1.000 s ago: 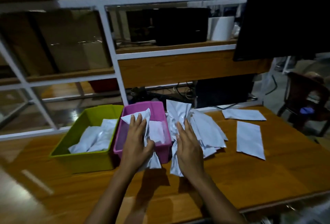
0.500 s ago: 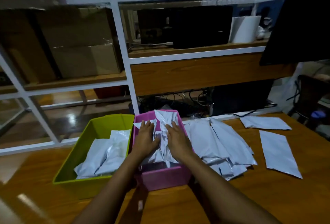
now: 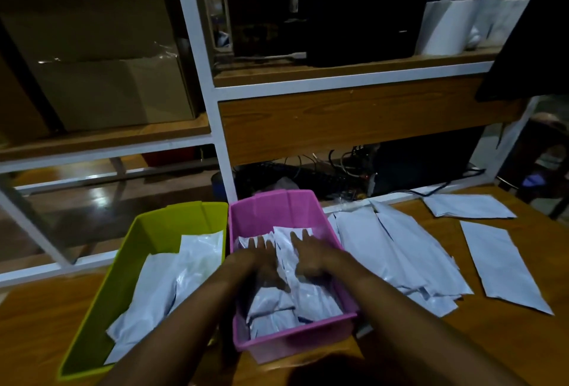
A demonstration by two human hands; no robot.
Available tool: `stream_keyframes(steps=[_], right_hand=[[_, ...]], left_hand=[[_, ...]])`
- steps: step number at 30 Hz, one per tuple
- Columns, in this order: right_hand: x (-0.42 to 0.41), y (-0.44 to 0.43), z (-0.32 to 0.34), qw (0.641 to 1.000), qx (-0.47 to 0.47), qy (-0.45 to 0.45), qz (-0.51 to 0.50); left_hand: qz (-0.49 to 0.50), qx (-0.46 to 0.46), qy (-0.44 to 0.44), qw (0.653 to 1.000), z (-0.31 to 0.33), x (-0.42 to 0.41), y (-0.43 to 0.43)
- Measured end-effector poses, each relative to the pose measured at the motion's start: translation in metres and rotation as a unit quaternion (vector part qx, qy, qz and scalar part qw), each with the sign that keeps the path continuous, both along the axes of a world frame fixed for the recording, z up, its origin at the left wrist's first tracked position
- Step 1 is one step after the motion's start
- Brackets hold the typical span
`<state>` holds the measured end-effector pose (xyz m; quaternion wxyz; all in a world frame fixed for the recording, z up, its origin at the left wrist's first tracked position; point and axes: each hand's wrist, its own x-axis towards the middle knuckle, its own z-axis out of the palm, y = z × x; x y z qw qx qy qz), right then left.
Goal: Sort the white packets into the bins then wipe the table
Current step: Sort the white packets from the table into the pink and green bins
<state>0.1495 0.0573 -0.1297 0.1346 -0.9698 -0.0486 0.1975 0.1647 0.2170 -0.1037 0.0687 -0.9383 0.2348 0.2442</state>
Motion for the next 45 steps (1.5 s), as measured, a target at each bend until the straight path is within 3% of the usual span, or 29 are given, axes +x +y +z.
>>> stream_keyframes(steps=[3, 5, 12, 18, 23, 30, 37, 40, 45], right_hand=[[0.000, 0.004, -0.010, 0.990, -0.104, 0.069, 0.059], [-0.003, 0.006, -0.019, 0.986, -0.126, 0.085, 0.069], [-0.001, 0.007, -0.033, 0.989, -0.121, 0.052, 0.064], [-0.008, 0.003, -0.022, 0.996, -0.075, 0.006, 0.048], [-0.012, 0.001, 0.003, 0.995, -0.002, -0.095, 0.008], [-0.068, -0.029, 0.072, 0.973, 0.104, -0.207, -0.016], [-0.193, -0.079, 0.093, 0.928, 0.193, -0.305, -0.096], [-0.239, -0.101, 0.085, 0.916, 0.203, -0.325, -0.117], [-0.285, -0.140, 0.067, 0.904, 0.207, -0.350, -0.130]], left_hand=[[-0.022, 0.057, 0.009, 0.998, -0.010, 0.017, 0.001], [-0.029, 0.081, 0.012, 0.996, -0.024, 0.021, 0.001], [0.001, 0.048, -0.010, 0.999, -0.058, 0.018, -0.002], [0.039, 0.012, 0.001, 0.999, -0.025, 0.001, -0.004], [0.041, -0.011, -0.034, 0.999, 0.012, -0.016, -0.006], [0.096, -0.203, -0.146, 0.963, 0.062, -0.060, -0.003], [0.082, -0.409, -0.264, 0.869, 0.063, -0.157, -0.049], [0.039, -0.438, -0.291, 0.850, 0.046, -0.198, -0.079], [0.014, -0.458, -0.269, 0.847, 0.027, -0.239, -0.123]])
